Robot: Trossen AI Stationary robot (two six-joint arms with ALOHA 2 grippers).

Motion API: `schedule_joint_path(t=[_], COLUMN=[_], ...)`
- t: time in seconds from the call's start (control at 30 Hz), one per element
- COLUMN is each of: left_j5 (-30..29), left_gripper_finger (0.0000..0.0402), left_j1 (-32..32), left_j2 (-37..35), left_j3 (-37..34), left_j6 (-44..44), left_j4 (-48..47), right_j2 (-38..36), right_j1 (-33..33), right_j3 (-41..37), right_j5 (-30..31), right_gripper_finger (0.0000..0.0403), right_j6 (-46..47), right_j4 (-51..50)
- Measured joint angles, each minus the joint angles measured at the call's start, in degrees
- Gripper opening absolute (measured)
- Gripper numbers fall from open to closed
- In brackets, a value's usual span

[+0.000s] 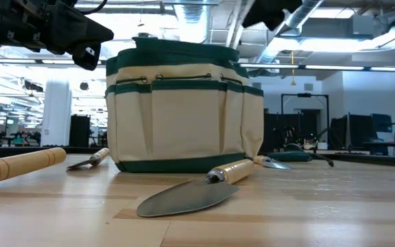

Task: Pick & Place Garden tools in Gardening bag
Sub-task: Put the shear scissors into the gardening bag

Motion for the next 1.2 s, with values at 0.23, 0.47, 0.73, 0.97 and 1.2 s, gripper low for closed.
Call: schedule_joint_path(t=[0.23, 0.47, 0.73, 0.97, 1.2], left_j5=[0.05, 0.08, 0.26, 0.24, -0.03], left_gripper_finger=[0.0002, 0.0002, 0.0002, 0.0002, 0.0002], left_j1=[-0.01, -0.01, -0.01, -0.01, 0.0], left_j2=[0.01, 0.0, -0.01, 0.02, -0.01], left_j3=[0.0, 0.0, 0.0, 0.0, 0.0], left_j6=[0.0, 0.0, -0.02, -0.02, 0.0], left_j4=[0.0, 0.0, 0.0, -0.02, -0.01], right_j2=[0.47, -0.14, -4.03, -5.24, -4.67], right_j1=[0.76, 0.5, -0.22, -5.11, -14.47], right_j3=[-2.15, -6.53, -7.54, -7.56, -7.58], right_j5=[3.45, 3.26, 6.24, 4.02, -7.96], right_gripper_finger=[0.0013, 0.0002, 0.0001, 0.0001, 0.0], right_j6=[4.8, 6.05, 7.48, 6.78, 1.64], right_j4=[-4.06, -0.64, -1.49, -5.47, -4.18])
